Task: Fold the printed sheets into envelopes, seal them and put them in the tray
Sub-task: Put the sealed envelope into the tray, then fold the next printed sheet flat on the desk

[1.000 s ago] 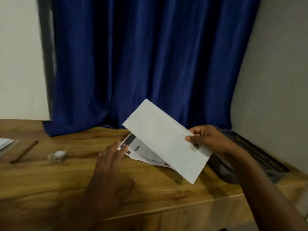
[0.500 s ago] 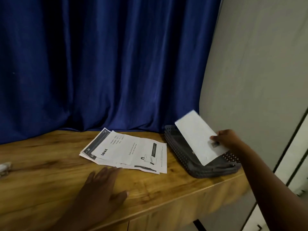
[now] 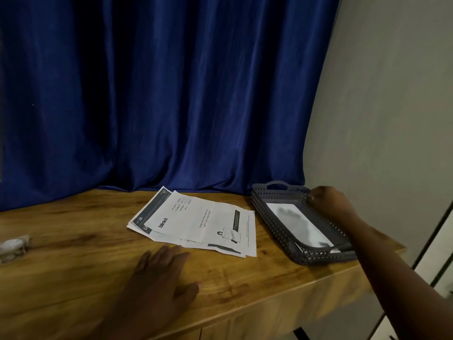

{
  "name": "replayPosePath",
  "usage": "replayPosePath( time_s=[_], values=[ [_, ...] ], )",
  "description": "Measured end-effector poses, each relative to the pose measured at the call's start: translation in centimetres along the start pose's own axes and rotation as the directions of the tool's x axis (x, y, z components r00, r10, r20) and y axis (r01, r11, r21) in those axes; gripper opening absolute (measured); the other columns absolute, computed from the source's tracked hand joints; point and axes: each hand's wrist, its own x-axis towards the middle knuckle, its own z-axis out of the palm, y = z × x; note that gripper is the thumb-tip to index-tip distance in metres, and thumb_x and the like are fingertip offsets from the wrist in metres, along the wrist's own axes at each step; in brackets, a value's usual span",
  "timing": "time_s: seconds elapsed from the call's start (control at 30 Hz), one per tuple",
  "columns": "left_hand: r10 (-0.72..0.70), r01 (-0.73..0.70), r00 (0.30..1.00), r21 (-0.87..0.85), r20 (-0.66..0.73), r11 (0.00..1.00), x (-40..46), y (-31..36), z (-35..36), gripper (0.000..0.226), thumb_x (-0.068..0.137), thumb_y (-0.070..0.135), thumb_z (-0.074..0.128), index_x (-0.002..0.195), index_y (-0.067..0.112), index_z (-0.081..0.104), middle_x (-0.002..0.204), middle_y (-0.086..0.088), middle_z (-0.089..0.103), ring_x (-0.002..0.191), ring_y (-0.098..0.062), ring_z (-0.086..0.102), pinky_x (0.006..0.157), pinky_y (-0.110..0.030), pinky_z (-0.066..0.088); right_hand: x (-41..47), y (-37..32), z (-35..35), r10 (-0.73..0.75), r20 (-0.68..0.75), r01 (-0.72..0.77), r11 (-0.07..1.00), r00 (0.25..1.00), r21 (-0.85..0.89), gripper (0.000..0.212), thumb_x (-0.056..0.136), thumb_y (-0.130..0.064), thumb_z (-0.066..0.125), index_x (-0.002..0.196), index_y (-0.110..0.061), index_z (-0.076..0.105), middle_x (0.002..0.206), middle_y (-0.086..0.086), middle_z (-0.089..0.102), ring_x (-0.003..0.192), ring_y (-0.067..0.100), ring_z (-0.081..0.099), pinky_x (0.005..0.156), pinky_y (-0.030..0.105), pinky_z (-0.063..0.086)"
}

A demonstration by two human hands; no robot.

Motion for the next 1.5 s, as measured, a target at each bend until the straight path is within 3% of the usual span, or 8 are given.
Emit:
replayPosePath(
  time_s=[0.13,0.3,0.5,0.77,1.0,1.23,1.33,1.5],
  values=[
    [0.01,-0.01,1.0,-0.025,-0.02,1.0,-0.1,-0.1,0.2,0.093,0.07,0.087,0.01,0.153,0.046,0.021,0.164,0.019,0.015,0.153,-0.007,0.006,0.125,-0.04,0.0,-3.2,-6.9,0.7,-0.303,0.096,0.287,0.946,0.948,0.149,0.008,0.092,-0.034,0.067,0.1,-0.032,0.068,0.101,-0.008,0.072,0.08,0.005,0.065,0.065,0.018,0.049],
    [0.005,-0.006,1.0,-0.05,-0.024,0.999,-0.3,0.0,0.0,0.078,0.083,0.081,0.03,0.152,0.045,0.023,0.164,0.018,0.018,0.152,-0.006,0.009,0.125,-0.04,0.0,-7.5,-13.7,6.2,-0.498,0.228,0.439,0.859,0.836,0.264,0.05,0.084,-0.057,0.069,0.125,-0.03,0.066,0.126,-0.011,0.068,0.111,0.008,0.063,0.096,0.031,0.052],
    [0.02,-0.021,0.999,-0.056,-0.03,0.998,-0.4,0.3,-0.4,0.075,0.087,0.077,0.036,0.152,0.042,0.027,0.164,0.015,0.019,0.152,-0.009,0.01,0.126,-0.041,0.001,-9.8,-19.1,12.5,-0.532,0.34,0.531,0.841,0.775,0.105,0.073,0.078,-0.075,0.061,0.137,-0.033,0.054,0.146,-0.006,0.053,0.132,0.019,0.05,0.091,0.034,0.032],
    [0.036,-0.043,0.994,-0.068,-0.106,0.997,-0.7,0.5,-0.6,0.073,0.088,0.071,0.045,0.146,0.028,0.042,0.161,0.001,0.032,0.15,-0.019,0.022,0.124,-0.046,0.005,-8.6,-20.1,14.6,-0.509,0.478,0.621,0.778,0.716,-0.101,0.085,0.077,-0.085,0.051,0.147,-0.038,0.043,0.157,-0.009,0.042,0.141,0.02,0.041,0.109,0.049,0.032],
    [0.025,-0.034,0.994,-0.085,-0.103,0.996,-0.9,0.4,-0.7,0.071,0.09,0.066,0.051,0.146,0.024,0.043,0.16,-0.003,0.034,0.149,-0.022,0.022,0.123,-0.049,0.005,-8.8,-19.5,14.2,-0.601,0.408,0.651,0.759,0.688,0.019,0.063,0.085,-0.073,0.056,0.136,-0.036,0.058,0.143,-0.013,0.058,0.129,0.013,0.054,0.09,0.026,0.031],
    [0.029,-0.041,0.991,-0.086,-0.132,0.995,-1.0,0.4,-0.4,0.07,0.089,0.065,0.053,0.145,0.023,0.045,0.158,-0.002,0.038,0.149,-0.022,0.024,0.124,-0.048,0.006,-10.1,-19.2,14.3,-0.675,0.228,0.663,0.736,0.702,0.136,0.031,0.091,-0.038,0.066,0.119,-0.025,0.073,0.126,-0.008,0.07,0.111,0.011,0.064,0.096,0.025,0.046],
    [0.02,-0.035,0.988,-0.099,-0.153,0.994,-0.9,0.3,-0.4,0.069,0.088,0.063,0.055,0.144,0.023,0.045,0.152,-0.001,0.044,0.145,-0.021,0.03,0.123,-0.046,0.01,-9.9,-18.7,14.5,-0.625,0.108,0.606,0.778,0.773,0.166,0.023,0.095,-0.036,0.06,0.11,-0.026,0.074,0.114,-0.004,0.074,0.097,0.014,0.067,0.084,0.029,0.051],
    [-0.154,-0.012,0.949,-0.52,-0.275,0.854,-1.1,0.0,-1.9,0.055,0.086,0.051,0.065,0.137,0.037,0.049,0.139,0.015,0.05,0.129,-0.005,0.044,0.107,-0.032,0.042,-11.1,-18.5,13.8,-0.556,-0.046,0.546,0.791,0.83,0.278,0.015,0.094,-0.037,0.061,0.104,-0.032,0.072,0.112,-0.006,0.074,0.084,0.007,0.064,0.075,0.03,0.058]
  ],
)
